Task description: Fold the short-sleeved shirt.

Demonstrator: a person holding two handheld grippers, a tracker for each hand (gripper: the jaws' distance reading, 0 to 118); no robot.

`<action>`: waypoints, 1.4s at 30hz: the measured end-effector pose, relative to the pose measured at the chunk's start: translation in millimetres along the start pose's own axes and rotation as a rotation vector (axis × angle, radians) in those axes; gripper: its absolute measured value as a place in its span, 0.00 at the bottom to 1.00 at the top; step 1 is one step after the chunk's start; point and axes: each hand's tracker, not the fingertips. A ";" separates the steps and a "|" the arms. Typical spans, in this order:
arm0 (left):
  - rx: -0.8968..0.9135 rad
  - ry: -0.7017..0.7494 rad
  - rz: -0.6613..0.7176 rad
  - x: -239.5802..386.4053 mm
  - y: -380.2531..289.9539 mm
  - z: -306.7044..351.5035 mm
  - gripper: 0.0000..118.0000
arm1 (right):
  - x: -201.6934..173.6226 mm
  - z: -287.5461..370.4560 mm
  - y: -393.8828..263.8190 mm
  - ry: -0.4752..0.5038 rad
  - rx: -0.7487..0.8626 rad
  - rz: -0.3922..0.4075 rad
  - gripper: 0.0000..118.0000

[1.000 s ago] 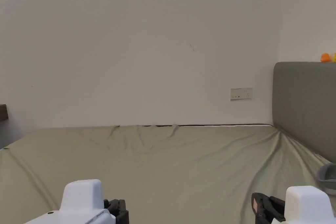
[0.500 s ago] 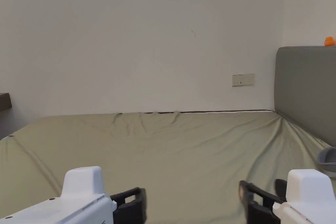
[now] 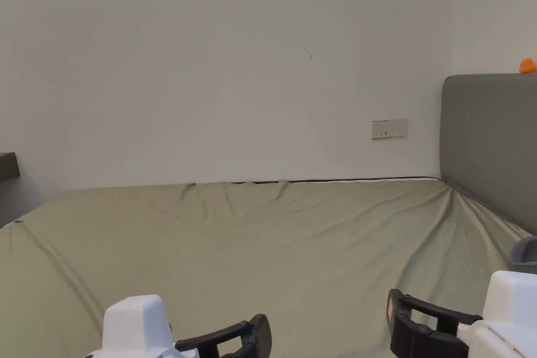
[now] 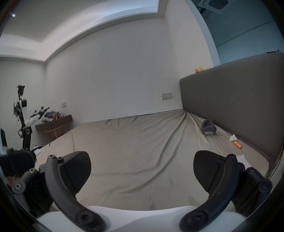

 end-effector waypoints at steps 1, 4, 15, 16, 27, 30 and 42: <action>-0.011 0.003 -0.001 -0.1 -2.3 -3.1 0.99 | 0.0 0.8 2.5 -0.012 -0.010 -0.017 1.00; -0.022 0.049 -0.078 4.2 -3.3 -7.1 0.99 | -2.4 -2.9 3.4 0.028 -0.074 -0.011 1.00; -0.023 0.175 -0.106 6.7 10.9 -1.0 0.99 | 0.4 2.9 2.6 -0.065 0.068 0.065 1.00; -0.016 0.191 -0.126 8.0 11.9 0.4 0.99 | -0.4 2.3 1.3 -0.069 0.070 0.070 1.00; -0.027 0.254 -0.168 17.3 31.5 10.7 0.99 | -12.4 7.5 0.5 -0.063 0.101 0.121 1.00; 0.009 0.291 -0.201 21.0 35.4 12.7 0.99 | -14.9 9.5 4.2 -0.060 0.109 0.118 1.00; 0.034 0.282 -0.199 34.8 42.0 40.3 0.99 | -23.4 29.8 10.5 -0.045 0.145 0.125 1.00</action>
